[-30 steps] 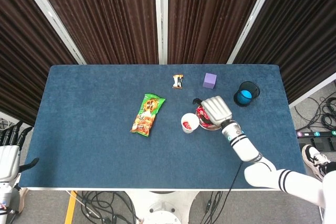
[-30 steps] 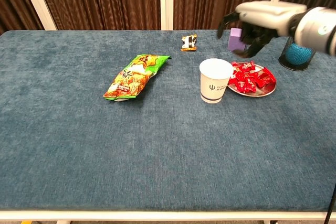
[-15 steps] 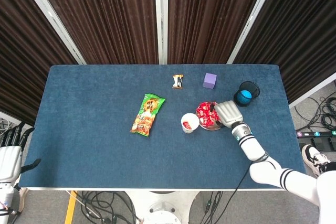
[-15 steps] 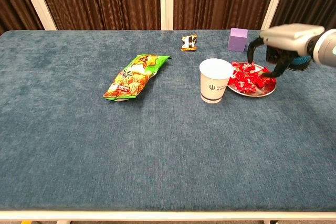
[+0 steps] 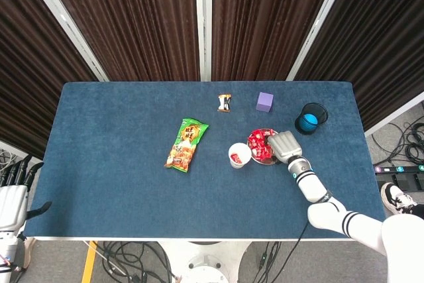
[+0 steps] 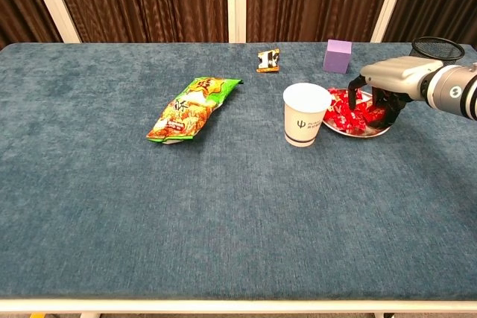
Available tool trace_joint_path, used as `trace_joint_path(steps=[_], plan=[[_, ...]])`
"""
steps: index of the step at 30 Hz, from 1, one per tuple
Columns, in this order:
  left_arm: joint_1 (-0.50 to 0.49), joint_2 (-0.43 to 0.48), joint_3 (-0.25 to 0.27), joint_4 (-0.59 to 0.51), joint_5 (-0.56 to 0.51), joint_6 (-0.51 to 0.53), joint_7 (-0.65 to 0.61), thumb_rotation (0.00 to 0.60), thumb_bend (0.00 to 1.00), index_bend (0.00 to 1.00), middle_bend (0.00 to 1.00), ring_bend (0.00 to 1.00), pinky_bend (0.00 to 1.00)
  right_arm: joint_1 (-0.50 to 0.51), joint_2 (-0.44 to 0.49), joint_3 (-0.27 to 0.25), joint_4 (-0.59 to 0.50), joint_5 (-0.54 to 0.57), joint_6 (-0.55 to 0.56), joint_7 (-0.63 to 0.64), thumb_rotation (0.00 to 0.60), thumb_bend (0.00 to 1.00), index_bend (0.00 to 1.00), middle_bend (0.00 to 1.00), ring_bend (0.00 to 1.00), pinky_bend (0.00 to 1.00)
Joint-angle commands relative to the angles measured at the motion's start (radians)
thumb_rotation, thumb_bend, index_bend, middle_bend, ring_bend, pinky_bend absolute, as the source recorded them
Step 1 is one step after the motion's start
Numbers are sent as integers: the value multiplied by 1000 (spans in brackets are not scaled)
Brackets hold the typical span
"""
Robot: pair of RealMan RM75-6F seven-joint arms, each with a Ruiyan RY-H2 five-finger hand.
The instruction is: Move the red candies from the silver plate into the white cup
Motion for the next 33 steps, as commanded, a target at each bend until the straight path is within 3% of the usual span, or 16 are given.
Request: trace_joint_path(steps=[1, 14, 22, 27, 33], plan=[[0, -1, 1, 2, 0, -1, -1, 600, 0, 206, 120, 99, 117, 1, -6, -1, 6, 4, -2, -3, 600, 251, 379, 965, 925, 1000], [5, -7, 2, 21, -3, -1, -18, 600, 0, 206, 120, 99, 116, 12, -44, 7, 52, 17, -9, -16, 600, 259, 476, 976, 927, 1000], [9, -9, 3, 26, -2, 3, -23, 600, 0, 206, 120, 99, 116, 12, -49, 18, 57, 13, 9, -20, 600, 374, 601, 989, 942, 1000], [10, -3, 2, 20, 1, 6, -20, 600, 0, 206, 120, 99, 117, -9, 42, 43, -76, -40, 97, 8, 600, 384, 615, 990, 942, 1000], [11, 7, 0, 5, 7, 16, -9, 600, 0, 206, 120, 99, 117, -47, 207, 79, -342, -143, 203, 83, 600, 383, 619, 990, 942, 1000]])
